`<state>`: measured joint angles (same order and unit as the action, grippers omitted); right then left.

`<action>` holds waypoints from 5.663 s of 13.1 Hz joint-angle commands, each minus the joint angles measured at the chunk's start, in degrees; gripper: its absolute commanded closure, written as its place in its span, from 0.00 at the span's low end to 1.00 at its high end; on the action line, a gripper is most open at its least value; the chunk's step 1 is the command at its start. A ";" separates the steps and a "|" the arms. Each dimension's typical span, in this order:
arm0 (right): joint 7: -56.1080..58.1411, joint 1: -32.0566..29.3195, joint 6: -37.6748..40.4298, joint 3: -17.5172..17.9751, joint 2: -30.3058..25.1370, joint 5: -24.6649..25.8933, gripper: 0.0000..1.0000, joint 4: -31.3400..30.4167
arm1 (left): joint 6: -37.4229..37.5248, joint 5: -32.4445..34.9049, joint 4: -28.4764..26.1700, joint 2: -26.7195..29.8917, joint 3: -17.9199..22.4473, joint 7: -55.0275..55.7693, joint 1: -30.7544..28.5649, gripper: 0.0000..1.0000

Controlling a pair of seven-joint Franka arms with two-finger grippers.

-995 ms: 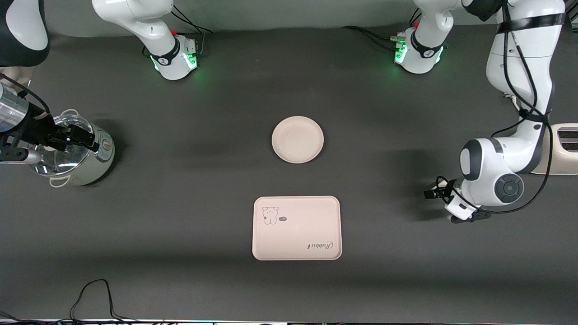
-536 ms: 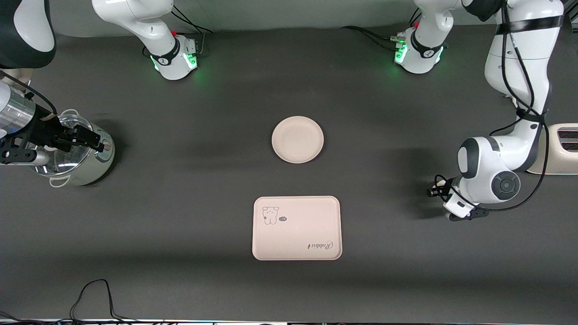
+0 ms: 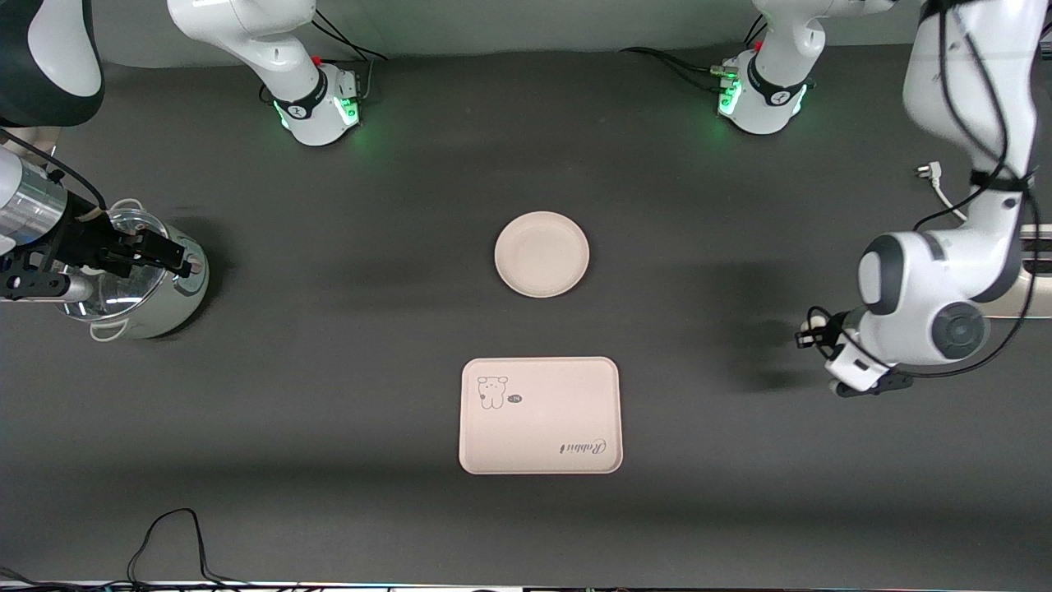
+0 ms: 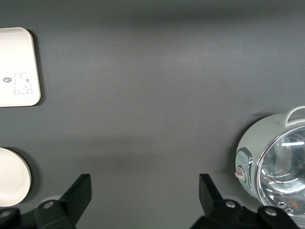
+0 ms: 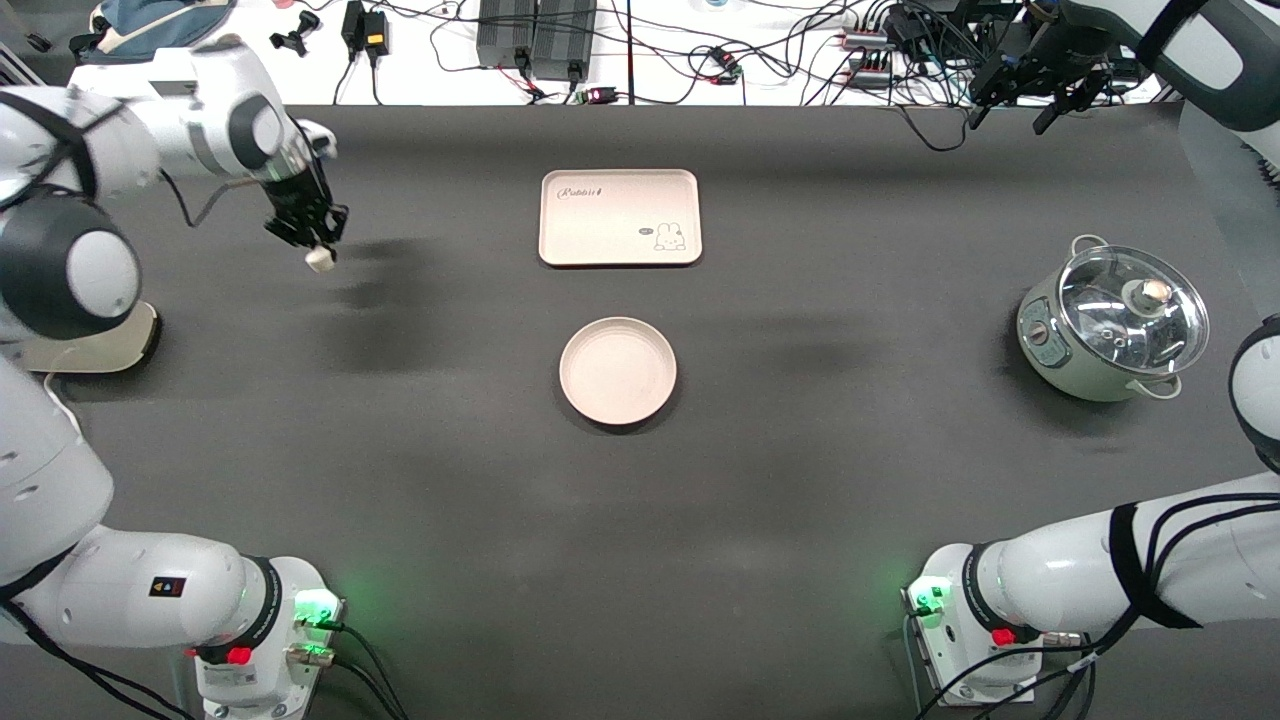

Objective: Place bun in plate and plate on tray
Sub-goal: 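Close the left gripper on the bun and lift it, then carry the bun with the left gripper over the cream plate, then release the bun onto the plate while the right gripper approaches, then grasp the plate rim with the right gripper and lift it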

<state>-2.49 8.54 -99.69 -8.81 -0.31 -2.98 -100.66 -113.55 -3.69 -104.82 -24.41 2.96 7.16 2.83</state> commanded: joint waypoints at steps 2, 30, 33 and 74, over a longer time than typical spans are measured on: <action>0.12 1.39 0.73 -0.16 1.01 0.43 0.00 0.55 | 17.87 -0.36 4.43 10.58 0.64 -1.18 -0.19 0.83; 0.38 15.97 -9.90 -0.16 11.81 -8.79 0.00 -0.77 | -9.57 -2.65 7.27 -4.84 -12.01 59.19 36.28 0.81; 0.73 15.98 -9.91 -0.16 12.17 -11.00 0.00 -0.77 | -13.79 -2.38 6.57 -8.63 -12.01 60.07 37.33 0.79; -12.19 42.61 -36.18 -0.34 33.09 -29.19 0.06 -9.99 | 19.68 5.80 5.77 26.60 0.56 0.15 0.43 0.00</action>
<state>-13.80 49.60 -135.04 -8.39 33.02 -30.83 -109.80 -94.21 3.52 -97.17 -0.21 3.62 11.40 5.14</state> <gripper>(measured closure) 0.022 0.000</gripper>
